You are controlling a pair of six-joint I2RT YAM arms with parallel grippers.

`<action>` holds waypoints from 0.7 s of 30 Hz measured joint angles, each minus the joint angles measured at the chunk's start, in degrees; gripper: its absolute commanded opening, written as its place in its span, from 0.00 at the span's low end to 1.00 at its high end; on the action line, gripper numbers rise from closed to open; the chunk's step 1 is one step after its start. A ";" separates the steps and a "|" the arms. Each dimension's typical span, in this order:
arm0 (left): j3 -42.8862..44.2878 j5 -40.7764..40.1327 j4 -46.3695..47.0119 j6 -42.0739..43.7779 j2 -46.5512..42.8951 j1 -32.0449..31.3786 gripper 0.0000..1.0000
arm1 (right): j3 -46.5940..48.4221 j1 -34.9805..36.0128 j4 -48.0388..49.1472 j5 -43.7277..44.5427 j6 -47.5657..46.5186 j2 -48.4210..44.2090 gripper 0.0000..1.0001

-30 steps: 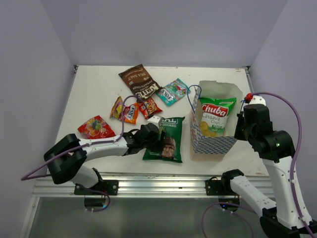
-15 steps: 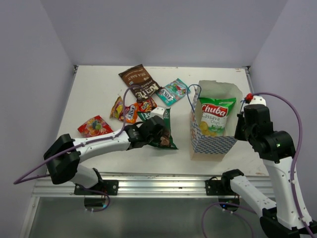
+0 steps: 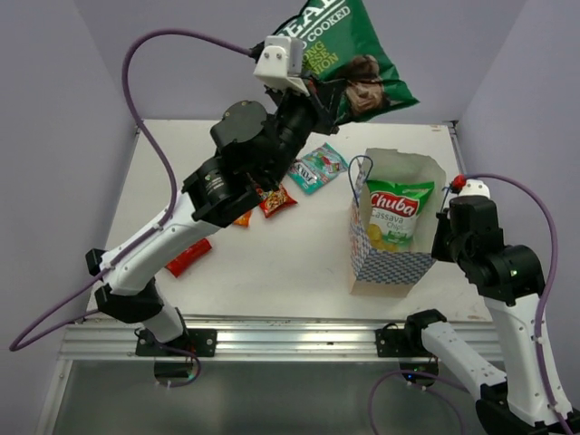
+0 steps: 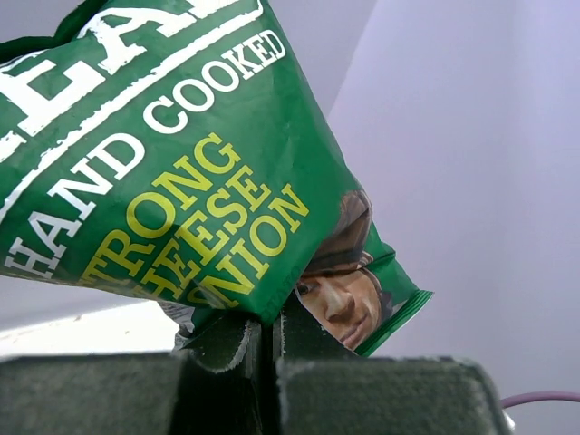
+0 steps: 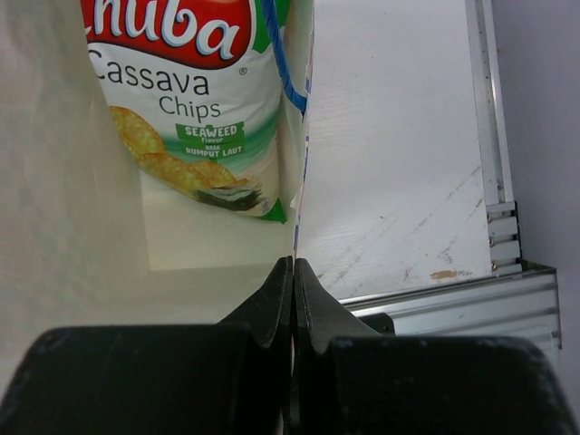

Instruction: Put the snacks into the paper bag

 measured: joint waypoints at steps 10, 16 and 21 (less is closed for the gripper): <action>-7.19 14.71 0.13 -2.36 12.90 -3.13 0.00 | 0.00 0.00 -0.50 -0.13 0.15 -0.28 0.00; -15.61 18.58 -6.73 -3.48 14.34 -6.64 0.05 | 0.00 0.00 -0.44 -0.17 0.15 -0.20 0.00; -20.06 20.92 -7.04 -4.22 12.57 -6.58 0.78 | 0.00 0.00 -0.07 -1.07 0.15 -0.09 0.00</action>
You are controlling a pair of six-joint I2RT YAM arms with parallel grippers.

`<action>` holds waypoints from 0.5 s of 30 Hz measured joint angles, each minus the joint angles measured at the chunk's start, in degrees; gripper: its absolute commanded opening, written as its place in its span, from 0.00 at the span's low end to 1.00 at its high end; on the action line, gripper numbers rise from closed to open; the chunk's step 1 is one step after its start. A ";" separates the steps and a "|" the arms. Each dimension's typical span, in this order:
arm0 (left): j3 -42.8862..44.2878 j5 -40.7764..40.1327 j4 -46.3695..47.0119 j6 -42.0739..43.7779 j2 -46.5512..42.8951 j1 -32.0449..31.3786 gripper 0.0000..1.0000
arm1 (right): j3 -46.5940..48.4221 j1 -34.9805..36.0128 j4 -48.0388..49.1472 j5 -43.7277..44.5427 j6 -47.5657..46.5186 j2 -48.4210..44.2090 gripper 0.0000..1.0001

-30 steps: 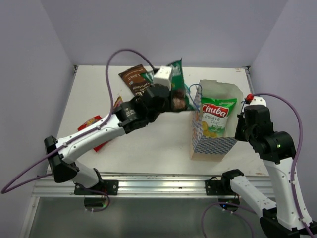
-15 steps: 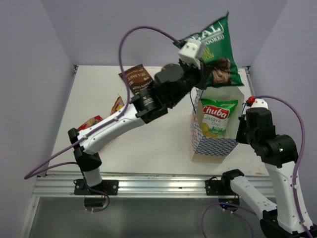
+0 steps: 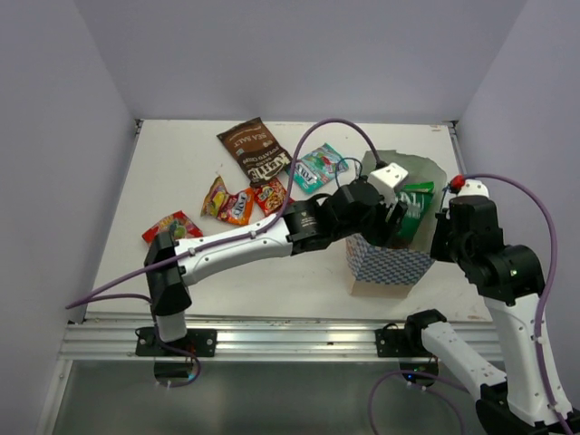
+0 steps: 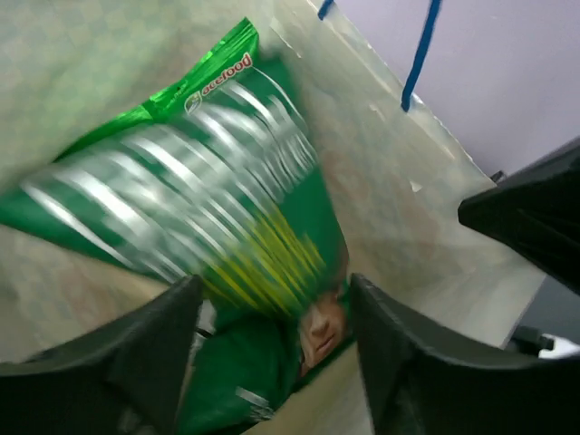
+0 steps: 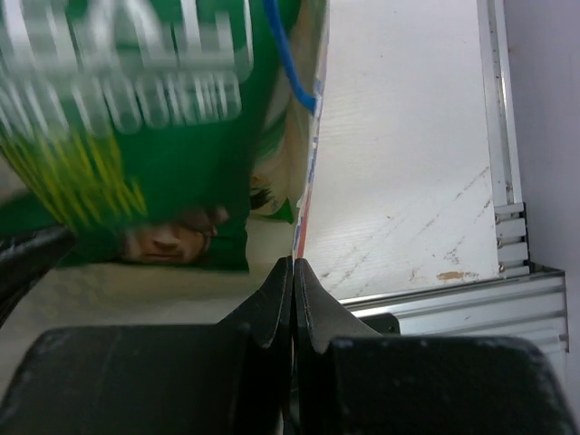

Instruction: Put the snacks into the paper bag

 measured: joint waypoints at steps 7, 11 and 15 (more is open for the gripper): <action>4.68 -5.97 -0.17 1.11 -6.21 0.20 0.97 | -0.02 0.00 0.46 -0.52 -0.02 1.09 0.00; 4.96 -19.98 1.44 3.96 -14.67 0.70 1.00 | -0.02 -0.02 0.52 -0.55 -0.04 1.38 0.00; -10.23 -26.51 1.49 1.18 -29.99 13.03 1.00 | -0.02 -0.02 0.66 -0.63 -0.04 1.40 0.00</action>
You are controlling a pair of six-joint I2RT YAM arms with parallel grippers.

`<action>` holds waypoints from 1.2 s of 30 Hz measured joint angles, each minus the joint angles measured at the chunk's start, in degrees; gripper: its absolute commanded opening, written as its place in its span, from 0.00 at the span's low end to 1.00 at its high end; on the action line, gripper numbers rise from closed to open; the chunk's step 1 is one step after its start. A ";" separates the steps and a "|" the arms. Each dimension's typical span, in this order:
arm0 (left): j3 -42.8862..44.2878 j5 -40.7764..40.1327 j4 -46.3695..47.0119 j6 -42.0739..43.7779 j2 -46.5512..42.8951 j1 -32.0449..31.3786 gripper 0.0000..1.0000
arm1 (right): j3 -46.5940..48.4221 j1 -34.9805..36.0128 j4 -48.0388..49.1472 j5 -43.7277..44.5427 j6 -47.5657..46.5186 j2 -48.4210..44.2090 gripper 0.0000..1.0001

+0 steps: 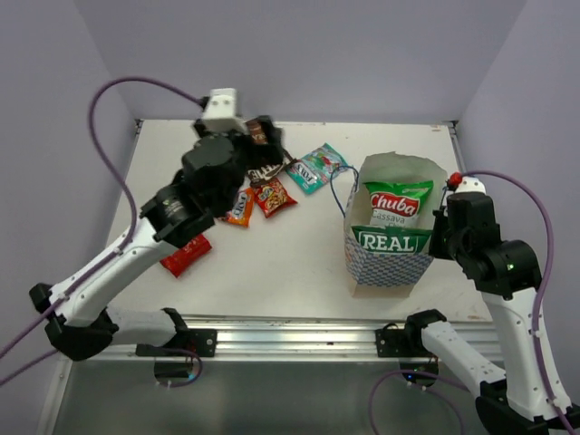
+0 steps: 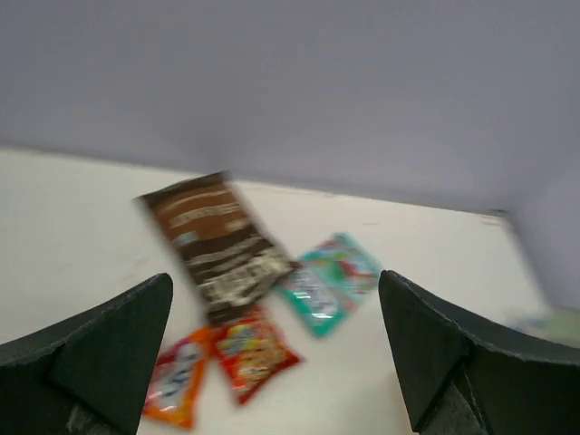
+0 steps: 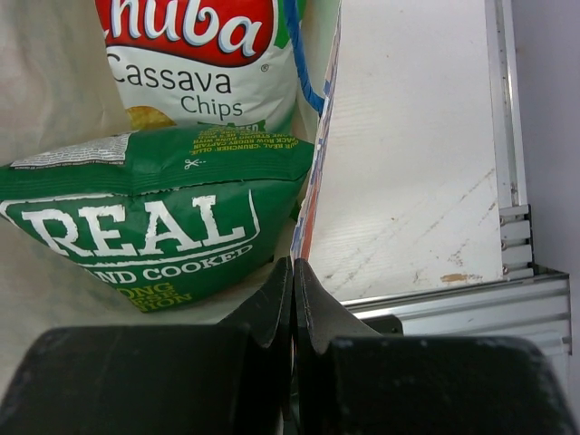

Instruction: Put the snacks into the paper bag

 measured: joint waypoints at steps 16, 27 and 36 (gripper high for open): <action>-45.05 -0.79 -14.73 -18.08 2.49 38.51 0.99 | 0.37 0.02 0.59 -1.20 0.00 1.55 0.00; -46.07 -4.52 -13.55 -18.32 2.49 39.01 0.00 | 0.37 0.00 0.70 -1.81 0.04 1.49 0.00; -12.74 6.82 -16.00 -9.86 2.95 24.70 0.00 | 0.37 0.02 0.72 -2.45 0.09 1.42 0.00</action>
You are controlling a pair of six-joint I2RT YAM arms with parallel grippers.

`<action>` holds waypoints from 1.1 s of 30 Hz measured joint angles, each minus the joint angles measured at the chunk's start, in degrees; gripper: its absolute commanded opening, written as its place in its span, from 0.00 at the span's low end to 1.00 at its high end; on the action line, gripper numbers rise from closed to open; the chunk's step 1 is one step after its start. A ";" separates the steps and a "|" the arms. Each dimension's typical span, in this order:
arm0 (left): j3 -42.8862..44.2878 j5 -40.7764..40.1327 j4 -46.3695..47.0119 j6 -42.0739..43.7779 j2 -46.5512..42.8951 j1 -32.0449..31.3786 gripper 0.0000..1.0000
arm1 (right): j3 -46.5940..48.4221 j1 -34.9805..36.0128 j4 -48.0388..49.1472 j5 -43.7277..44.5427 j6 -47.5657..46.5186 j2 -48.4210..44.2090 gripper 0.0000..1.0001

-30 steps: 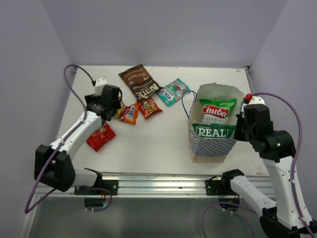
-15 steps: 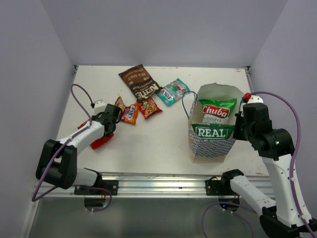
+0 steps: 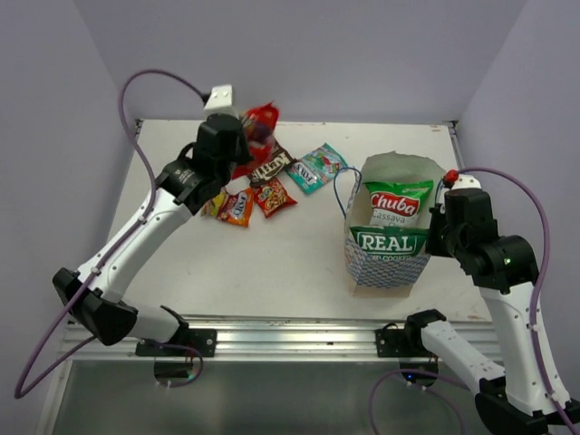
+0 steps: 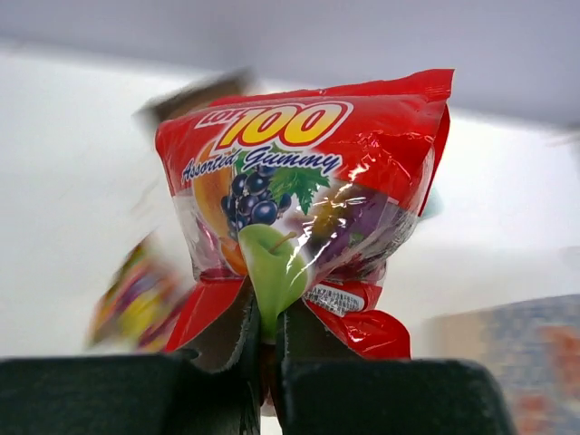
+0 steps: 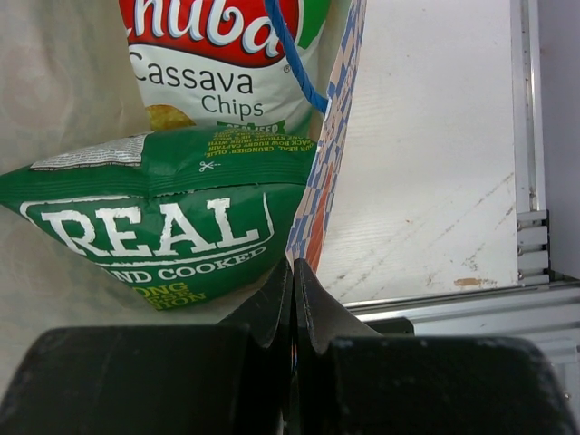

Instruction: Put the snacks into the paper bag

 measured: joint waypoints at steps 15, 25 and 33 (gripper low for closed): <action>29.24 39.43 23.61 0.70 19.82 -24.26 0.00 | 0.00 -0.02 -0.09 0.02 1.31 -1.18 0.00; 20.65 40.81 18.71 1.99 23.56 -28.96 0.95 | -0.11 -0.02 -0.79 -0.31 1.99 -1.62 0.00; 30.77 15.06 20.52 12.33 14.56 -28.46 1.00 | -0.26 -0.02 -0.52 -1.51 2.38 -2.19 0.00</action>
